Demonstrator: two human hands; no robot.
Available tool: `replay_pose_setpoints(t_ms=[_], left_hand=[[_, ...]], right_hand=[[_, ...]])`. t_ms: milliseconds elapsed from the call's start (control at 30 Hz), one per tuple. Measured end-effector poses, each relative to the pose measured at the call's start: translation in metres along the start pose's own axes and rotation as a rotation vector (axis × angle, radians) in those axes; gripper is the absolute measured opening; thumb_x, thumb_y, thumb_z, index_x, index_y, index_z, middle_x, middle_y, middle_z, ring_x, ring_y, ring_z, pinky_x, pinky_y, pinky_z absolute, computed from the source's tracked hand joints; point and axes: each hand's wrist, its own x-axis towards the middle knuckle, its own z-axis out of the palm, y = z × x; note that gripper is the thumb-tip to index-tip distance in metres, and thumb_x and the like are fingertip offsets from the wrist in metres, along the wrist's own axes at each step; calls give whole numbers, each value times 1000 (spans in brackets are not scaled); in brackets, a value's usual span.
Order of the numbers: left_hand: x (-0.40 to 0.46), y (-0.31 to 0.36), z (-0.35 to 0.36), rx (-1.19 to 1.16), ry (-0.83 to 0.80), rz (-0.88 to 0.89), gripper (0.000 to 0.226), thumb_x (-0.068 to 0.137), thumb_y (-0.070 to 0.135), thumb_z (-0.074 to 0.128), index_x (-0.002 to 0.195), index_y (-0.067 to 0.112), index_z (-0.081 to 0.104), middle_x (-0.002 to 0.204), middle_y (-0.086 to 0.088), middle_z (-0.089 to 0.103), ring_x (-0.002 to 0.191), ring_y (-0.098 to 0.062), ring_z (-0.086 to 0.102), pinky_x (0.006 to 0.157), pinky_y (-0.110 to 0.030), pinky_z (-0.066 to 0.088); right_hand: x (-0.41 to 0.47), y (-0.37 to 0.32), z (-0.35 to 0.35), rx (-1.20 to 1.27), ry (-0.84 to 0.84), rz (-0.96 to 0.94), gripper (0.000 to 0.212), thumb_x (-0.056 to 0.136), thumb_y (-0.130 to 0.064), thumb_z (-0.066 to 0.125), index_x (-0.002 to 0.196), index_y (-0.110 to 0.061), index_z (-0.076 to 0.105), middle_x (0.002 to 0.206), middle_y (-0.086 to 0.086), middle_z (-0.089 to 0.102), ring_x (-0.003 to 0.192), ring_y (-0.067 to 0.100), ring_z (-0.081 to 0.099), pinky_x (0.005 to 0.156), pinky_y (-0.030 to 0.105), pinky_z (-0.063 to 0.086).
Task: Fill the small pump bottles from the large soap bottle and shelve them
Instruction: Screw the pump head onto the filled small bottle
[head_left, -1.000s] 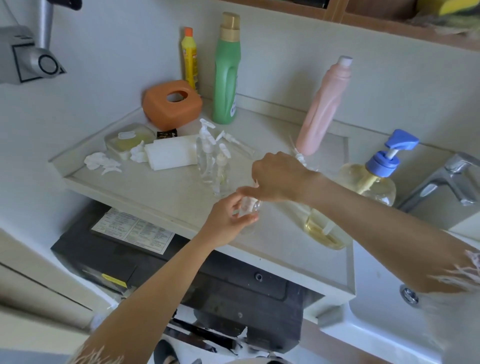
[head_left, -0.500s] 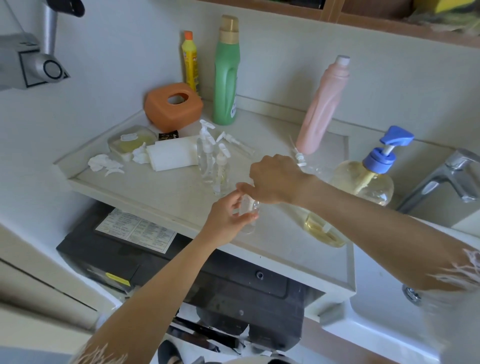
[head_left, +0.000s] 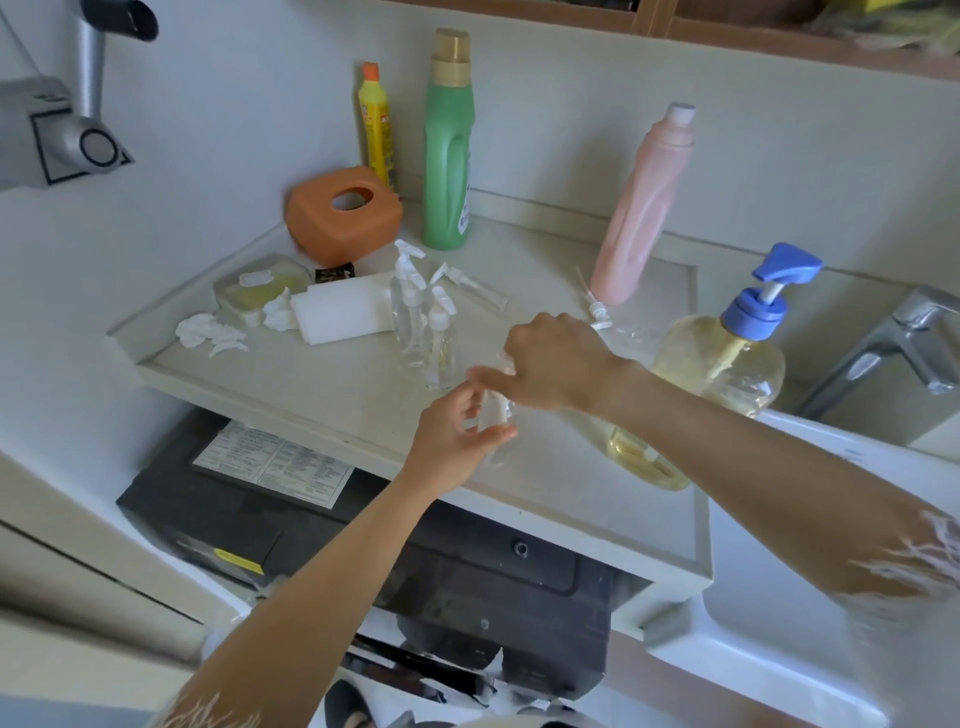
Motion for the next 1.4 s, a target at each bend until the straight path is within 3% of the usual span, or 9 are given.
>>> replay_pose_setpoints(t_ms=[133, 300, 433, 633, 800, 967, 1067, 1233, 1400], left_hand=[[0, -2, 1, -11, -5, -14, 50, 76, 27, 81, 122, 24, 61, 120, 7, 67, 115, -12, 61, 105, -38, 45], [-2, 2, 3, 6, 25, 48, 41, 75, 24, 80, 100, 50, 61, 108, 18, 70, 110, 0, 61, 96, -17, 45], [1, 2, 2, -2, 33, 36, 44, 75, 21, 81, 114, 28, 63, 112, 10, 70, 111, -6, 62, 99, -27, 48], [2, -3, 5, 69, 74, 61, 38, 75, 26, 80, 102, 43, 60, 103, 13, 70, 102, 6, 61, 82, -10, 48], [11, -8, 0, 121, 165, 97, 37, 76, 22, 80, 110, 22, 64, 94, 28, 64, 93, 23, 55, 82, -1, 43], [15, -12, -17, 74, 215, 80, 45, 74, 20, 82, 116, 22, 66, 103, 14, 70, 99, 7, 62, 82, -12, 52], [17, -16, -34, 96, 289, 59, 48, 74, 21, 81, 119, 27, 65, 105, 16, 69, 97, 5, 62, 78, -12, 53], [27, -22, -69, 137, 369, 34, 49, 74, 26, 79, 99, 60, 54, 102, 26, 57, 97, 12, 54, 67, -8, 49], [58, -25, -98, 170, 362, -6, 52, 76, 27, 79, 123, 37, 56, 106, 29, 55, 95, 7, 55, 68, -3, 44]], right_hand=[[-6, 9, -4, 178, -48, -131, 28, 87, -40, 61, 103, -19, 65, 73, -15, 50, 88, 20, 53, 74, 30, 38], [-6, -4, 9, 11, 68, 48, 48, 91, -59, 47, 74, -14, 51, 70, 2, 42, 74, 28, 45, 68, 31, 35], [-7, 13, -2, 219, -69, -136, 20, 87, -32, 60, 102, -19, 63, 69, -17, 43, 85, 18, 49, 74, 31, 40], [1, 6, 8, 154, -34, -85, 21, 87, -36, 63, 82, -18, 53, 81, -2, 50, 86, 22, 45, 72, 31, 37], [0, -8, 18, 208, 126, 26, 26, 90, -35, 55, 79, -16, 43, 79, 6, 58, 82, 31, 54, 68, 30, 29], [9, -5, 22, 806, 262, 237, 50, 93, -57, 38, 76, -17, 63, 62, -3, 61, 67, 20, 60, 68, 32, 44], [40, 13, 44, 1066, 466, 519, 36, 96, -37, 42, 83, -15, 67, 68, 0, 64, 74, 23, 63, 76, 34, 51], [103, 44, 87, 718, 435, 591, 34, 90, -11, 53, 123, -13, 58, 116, 8, 59, 108, 26, 58, 92, 32, 42], [164, 69, 112, 428, 146, 524, 58, 94, -21, 53, 148, -18, 30, 146, 10, 37, 131, 31, 37, 105, 41, 36]])
